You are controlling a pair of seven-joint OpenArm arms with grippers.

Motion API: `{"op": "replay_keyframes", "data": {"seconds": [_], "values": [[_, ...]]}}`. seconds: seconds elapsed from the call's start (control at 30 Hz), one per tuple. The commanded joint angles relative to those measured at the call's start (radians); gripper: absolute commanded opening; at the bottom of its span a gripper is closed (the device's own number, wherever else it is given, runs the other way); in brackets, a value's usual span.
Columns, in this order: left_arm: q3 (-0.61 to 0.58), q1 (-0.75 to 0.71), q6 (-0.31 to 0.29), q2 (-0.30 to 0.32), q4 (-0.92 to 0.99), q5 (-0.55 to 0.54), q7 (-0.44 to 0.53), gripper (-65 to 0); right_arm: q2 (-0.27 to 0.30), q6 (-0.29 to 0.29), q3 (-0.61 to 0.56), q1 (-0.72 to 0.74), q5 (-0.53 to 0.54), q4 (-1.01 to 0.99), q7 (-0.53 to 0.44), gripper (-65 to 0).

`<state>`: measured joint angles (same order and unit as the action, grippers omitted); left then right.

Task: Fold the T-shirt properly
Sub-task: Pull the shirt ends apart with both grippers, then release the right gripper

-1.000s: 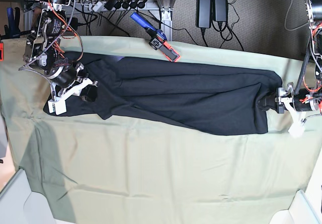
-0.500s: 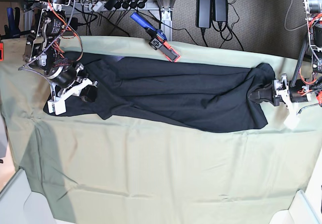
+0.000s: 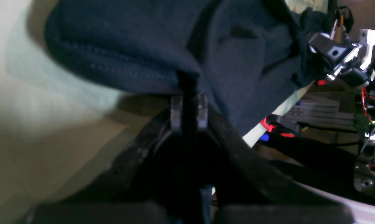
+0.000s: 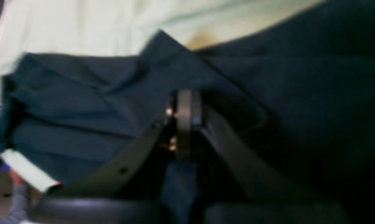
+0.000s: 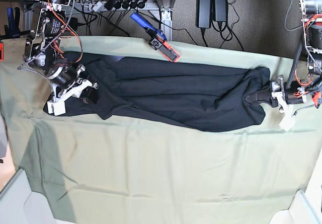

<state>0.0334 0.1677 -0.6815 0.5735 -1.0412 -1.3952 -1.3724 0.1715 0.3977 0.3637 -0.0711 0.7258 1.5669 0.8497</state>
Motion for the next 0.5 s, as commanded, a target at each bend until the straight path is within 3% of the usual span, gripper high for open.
{"op": "replay_keyframes", "data": {"seconds": [0.0, 0.27, 0.47], "values": [[0.006, 0.042, -0.017, 0.020, -0.013, -0.025, 0.001, -65.0, 0.011, 0.078, 0.003, 0.016, 0.024, 0.023, -0.019, -65.0], [0.006, 0.124, -0.017, 0.035, -0.013, 0.034, -0.005, -65.0, 0.011, 0.078, 0.003, 0.016, 0.041, 0.186, -0.015, -65.0], [0.006, 0.132, -0.017, 0.064, -0.013, 0.218, 0.133, -65.0, 0.011, 0.078, 0.003, 0.015, 0.022, 0.267, -0.003, -65.0]]}}
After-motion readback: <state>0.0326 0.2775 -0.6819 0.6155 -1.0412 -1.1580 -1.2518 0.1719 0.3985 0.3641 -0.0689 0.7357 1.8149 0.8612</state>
